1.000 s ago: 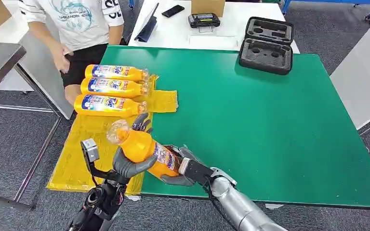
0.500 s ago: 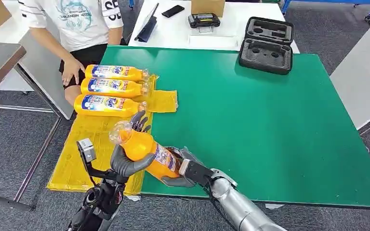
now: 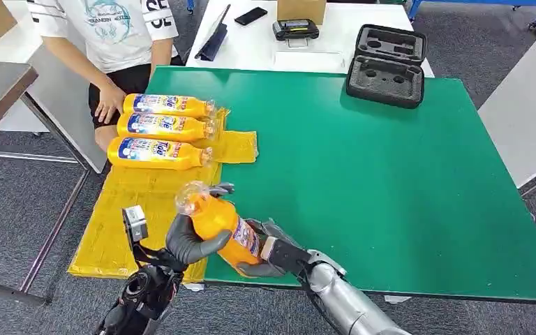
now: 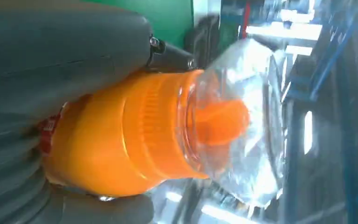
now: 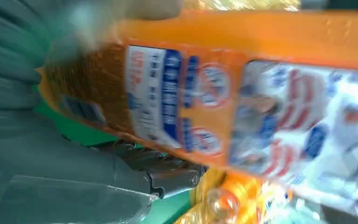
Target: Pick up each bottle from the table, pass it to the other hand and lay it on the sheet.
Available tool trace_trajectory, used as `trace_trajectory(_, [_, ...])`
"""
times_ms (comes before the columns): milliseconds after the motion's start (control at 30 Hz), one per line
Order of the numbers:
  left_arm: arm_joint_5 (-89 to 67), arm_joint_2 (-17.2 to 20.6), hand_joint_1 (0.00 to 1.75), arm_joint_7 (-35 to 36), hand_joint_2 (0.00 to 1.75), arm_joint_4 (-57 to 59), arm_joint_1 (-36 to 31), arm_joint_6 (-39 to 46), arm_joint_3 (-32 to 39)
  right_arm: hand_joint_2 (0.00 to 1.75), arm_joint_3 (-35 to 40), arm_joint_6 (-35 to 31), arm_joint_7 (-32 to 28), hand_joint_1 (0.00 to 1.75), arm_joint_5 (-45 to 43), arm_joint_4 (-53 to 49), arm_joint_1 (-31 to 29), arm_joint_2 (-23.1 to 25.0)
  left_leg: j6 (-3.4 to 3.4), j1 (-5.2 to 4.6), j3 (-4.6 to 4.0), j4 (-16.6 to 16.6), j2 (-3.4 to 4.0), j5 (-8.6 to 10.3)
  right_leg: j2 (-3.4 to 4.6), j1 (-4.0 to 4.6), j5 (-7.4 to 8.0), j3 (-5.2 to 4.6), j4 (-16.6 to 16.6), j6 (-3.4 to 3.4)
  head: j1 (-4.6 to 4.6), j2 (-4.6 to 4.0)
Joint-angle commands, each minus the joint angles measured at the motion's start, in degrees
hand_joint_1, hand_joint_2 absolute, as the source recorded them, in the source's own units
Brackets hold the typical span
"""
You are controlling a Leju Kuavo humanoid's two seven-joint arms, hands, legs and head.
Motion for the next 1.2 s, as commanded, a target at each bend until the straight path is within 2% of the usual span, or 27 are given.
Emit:
trace_trajectory(33, [-3.8,2.9,1.75,0.8,1.75,7.5,-2.9,-3.5,-6.2,1.75,1.3,0.3,0.3,1.75,0.3,0.7,-1.3,-0.7,-0.07,0.02,0.27,-0.1,-0.01,-0.09,0.01,0.02,-0.09,0.27,0.0,-0.08,0.0,0.0])
trace_trajectory(100, [-4.0,3.1,1.75,0.9,1.75,7.9,-3.0,-5.0,-6.7,1.75,1.2,0.1,0.3,1.71,0.2,0.8,-1.4,-0.6,-0.08,0.02,0.28,0.0,-0.01,-0.1,0.02,0.03,-0.1,0.28,0.0,-0.09,0.0,0.0])
trace_trajectory(133, [-3.4,3.1,1.75,0.9,1.75,8.6,-3.2,-7.6,-6.8,1.75,1.3,0.3,0.3,1.75,0.3,0.7,-1.5,-0.5,-0.06,0.0,0.18,-0.1,-0.01,-0.05,0.0,0.0,-0.06,0.17,0.0,-0.06,-0.02,0.0])
trace_trajectory(167, [-3.1,3.0,1.75,1.2,1.75,9.0,-3.4,-9.1,-6.9,1.75,1.3,0.3,0.3,1.75,0.3,0.8,-1.7,-0.5,-0.15,0.07,0.55,-0.1,0.01,-0.2,0.04,0.08,-0.19,0.54,-0.1,-0.16,-0.02,0.0])
trace_trajectory(200, [-2.6,3.0,1.75,1.4,1.75,9.2,-3.5,-10.0,-6.8,1.75,1.4,0.1,0.3,1.75,0.4,1.0,-1.8,-0.4,-0.06,-0.01,0.21,0.0,-0.01,-0.06,0.01,0.0,-0.07,0.2,0.0,-0.07,0.0,0.0])
trace_trajectory(267, [-1.4,3.0,1.75,2.4,1.75,10.4,-4.1,-12.7,-6.7,1.75,1.7,0.2,0.3,1.69,0.6,1.3,-2.4,0.0,-0.08,0.01,0.31,0.0,0.07,-0.11,0.09,0.02,-0.08,0.28,0.0,-0.09,-0.02,0.0])
trace_trajectory(300, [-1.3,3.1,1.75,2.6,1.75,10.5,-4.2,-13.1,-6.6,1.75,1.7,0.3,0.3,1.73,0.6,1.2,-2.5,0.0,-0.04,-0.02,0.16,0.0,0.04,-0.04,0.08,-0.01,-0.03,0.14,0.0,-0.05,0.0,0.0])
trace_trajectory(467, [-1.3,3.5,1.75,3.2,1.75,12.3,-4.8,-13.1,-6.2,1.75,1.6,0.2,0.3,1.73,0.5,0.7,-2.3,0.0,-0.09,0.02,0.38,-0.1,0.09,-0.13,0.15,0.03,-0.09,0.35,0.0,-0.1,-0.02,0.0])
trace_trajectory(533, [-1.1,3.5,1.75,3.2,1.75,12.8,-5.0,-13.1,-6.0,1.75,1.4,0.0,0.3,1.75,0.3,0.1,-1.9,-0.2,-0.04,-0.01,0.2,-0.1,0.03,-0.04,0.09,0.0,-0.03,0.2,0.0,-0.05,0.0,0.0])
trace_trajectory(567, [-1.1,3.5,1.75,3.2,1.75,12.9,-5.0,-12.8,-5.9,1.75,1.1,-0.4,0.3,1.75,0.1,-0.4,-1.6,-0.4,-0.08,0.02,0.39,-0.1,0.08,-0.12,0.15,0.03,-0.08,0.37,0.0,-0.1,-0.02,0.0])
trace_trajectory(1000, [-1.0,3.5,1.75,3.1,1.75,12.9,-5.1,-12.5,-5.7,1.75,1.0,-0.5,0.3,1.75,-0.1,-1.1,-1.4,-0.7,-0.06,0.01,0.36,-0.1,0.04,-0.09,0.11,0.01,-0.08,0.38,0.0,-0.08,0.0,0.0])
trace_trajectory(1033, [-0.7,3.4,1.75,3.1,1.75,12.6,-5.2,-11.8,-5.1,1.75,0.9,-1.0,0.3,1.66,-0.3,-2.4,-0.9,-1.1,-0.04,0.0,0.25,-0.1,0.0,-0.03,0.07,0.0,-0.04,0.27,0.0,-0.06,0.0,0.0])
trace_trajectory(1067, [-0.1,3.3,1.75,3.4,1.75,12.3,-5.3,-11.5,-4.8,1.75,0.4,-1.3,0.3,1.36,-1.0,-3.1,-0.5,-1.2,-0.04,0.0,0.23,-0.1,-0.01,-0.03,0.06,0.0,-0.04,0.26,0.0,-0.06,0.0,0.0])
trace_trajectory(1100, [0.1,3.4,1.75,3.2,1.75,11.7,-5.4,-10.8,-4.4,1.75,0.2,-1.3,0.3,0.23,-1.4,-3.7,-0.3,-1.3,-0.06,0.02,0.32,-0.1,0.01,-0.08,0.08,0.02,-0.07,0.35,0.0,-0.08,0.0,0.0])
trace_trajectory(1133, [0.8,3.5,1.75,3.7,1.75,11.1,-5.9,-10.7,-4.0,1.75,-0.2,-1.6,0.3,0.1,-1.8,-4.7,0.1,-1.5,-0.05,0.02,0.23,0.0,-0.03,-0.04,0.04,0.02,-0.05,0.28,0.0,-0.06,0.0,0.0])
trace_trajectory(1167, [1.3,3.6,1.75,3.9,1.75,10.4,-6.1,-10.1,-3.5,1.75,-0.6,-2.0,0.3,0.0,-2.1,-5.4,0.4,-1.5,-0.12,0.08,0.5,0.0,0.03,-0.19,0.11,0.09,-0.16,0.55,0.0,-0.15,-0.02,0.0])
trace_trajectory(1200, [1.6,4.1,1.75,4.0,1.75,8.9,-6.4,-9.0,-3.0,1.75,-2.3,-3.2,0.3,0.0,-2.9,-6.2,0.8,-1.2,-0.05,0.02,0.2,0.0,-0.02,-0.04,0.05,0.02,-0.04,0.24,0.0,-0.06,0.02,0.0])
